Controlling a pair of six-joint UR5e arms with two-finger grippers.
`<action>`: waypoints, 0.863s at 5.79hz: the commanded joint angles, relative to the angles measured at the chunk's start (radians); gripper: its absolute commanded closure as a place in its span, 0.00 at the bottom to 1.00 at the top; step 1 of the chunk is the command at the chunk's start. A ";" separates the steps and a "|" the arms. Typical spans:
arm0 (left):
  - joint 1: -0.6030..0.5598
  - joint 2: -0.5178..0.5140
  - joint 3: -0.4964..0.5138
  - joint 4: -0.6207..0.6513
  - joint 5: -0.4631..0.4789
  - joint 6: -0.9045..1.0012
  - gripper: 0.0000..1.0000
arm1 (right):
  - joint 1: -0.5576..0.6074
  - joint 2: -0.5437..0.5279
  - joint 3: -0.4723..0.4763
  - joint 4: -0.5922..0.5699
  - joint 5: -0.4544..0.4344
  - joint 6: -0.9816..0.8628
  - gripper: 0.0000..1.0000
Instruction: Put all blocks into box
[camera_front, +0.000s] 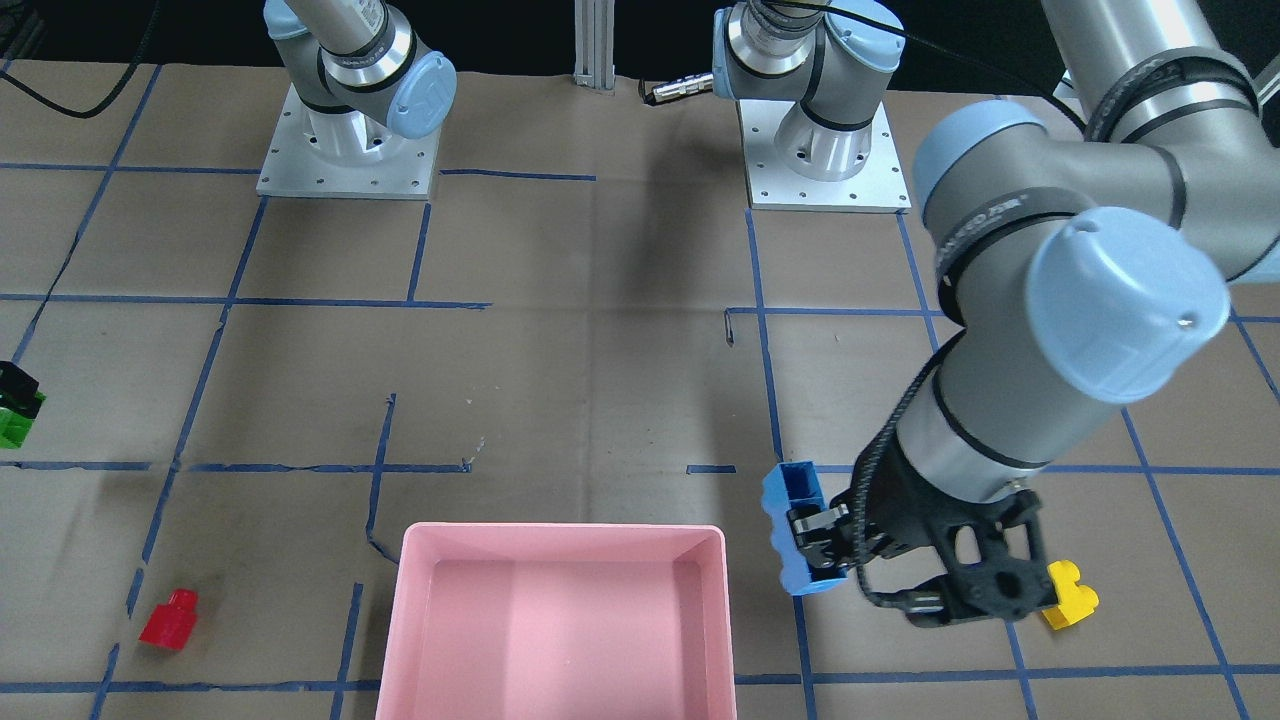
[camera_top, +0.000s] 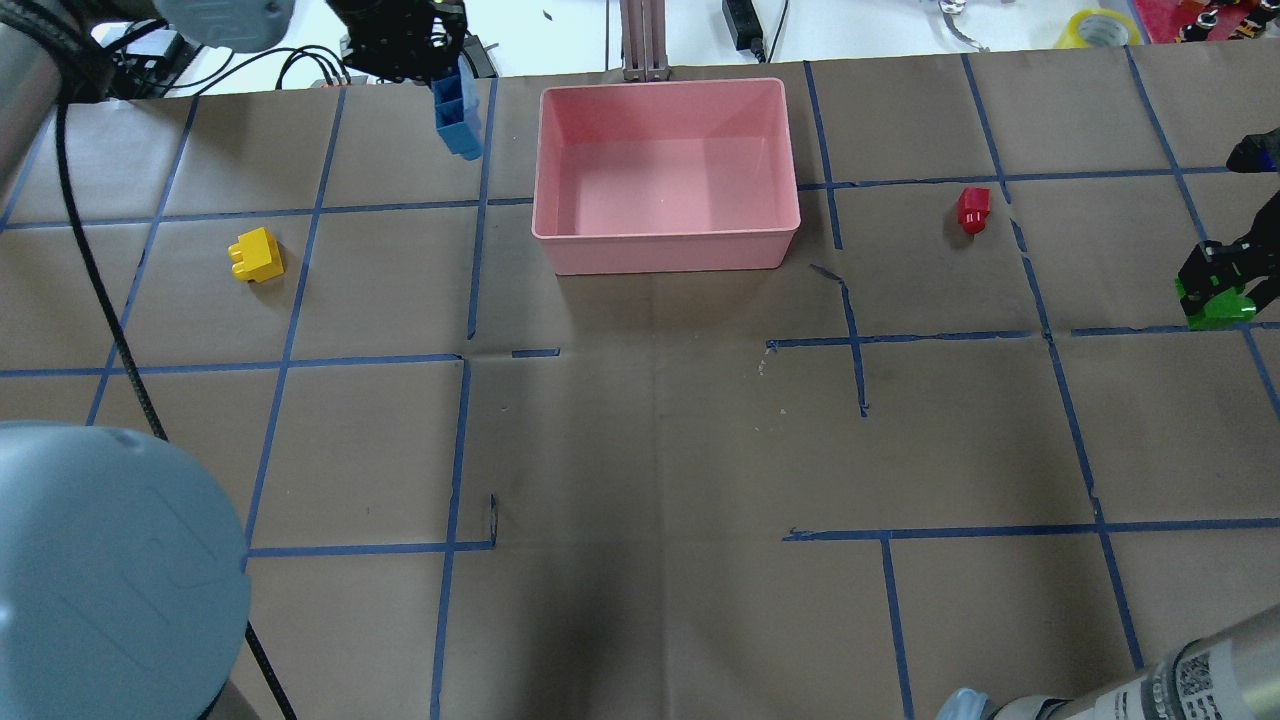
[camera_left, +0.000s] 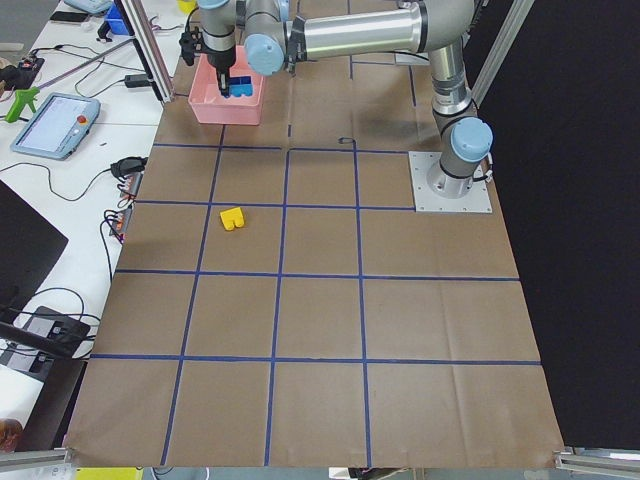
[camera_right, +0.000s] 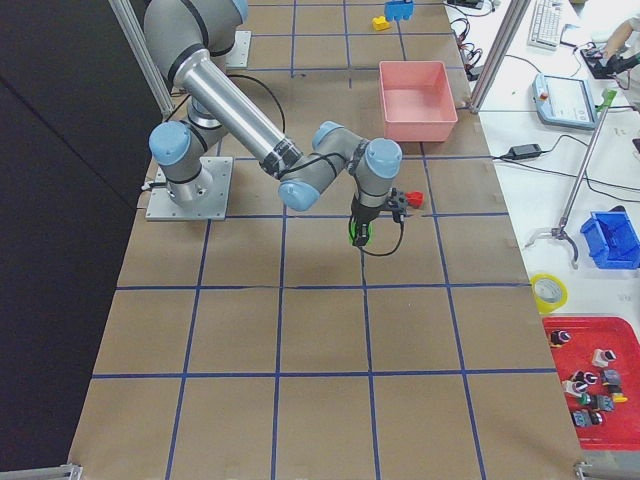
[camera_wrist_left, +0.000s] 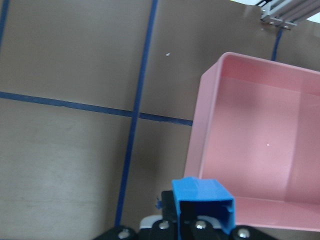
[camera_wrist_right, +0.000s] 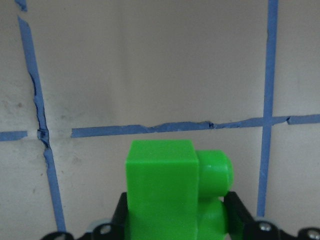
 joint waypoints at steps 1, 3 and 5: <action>-0.123 -0.144 0.069 0.071 0.080 -0.060 1.00 | 0.071 0.001 -0.148 0.122 0.006 0.009 0.81; -0.142 -0.198 0.065 0.141 0.118 -0.068 0.93 | 0.160 0.019 -0.207 0.124 0.088 0.044 0.84; -0.141 -0.202 0.057 0.235 0.119 -0.067 0.06 | 0.194 0.021 -0.220 0.124 0.242 0.093 0.84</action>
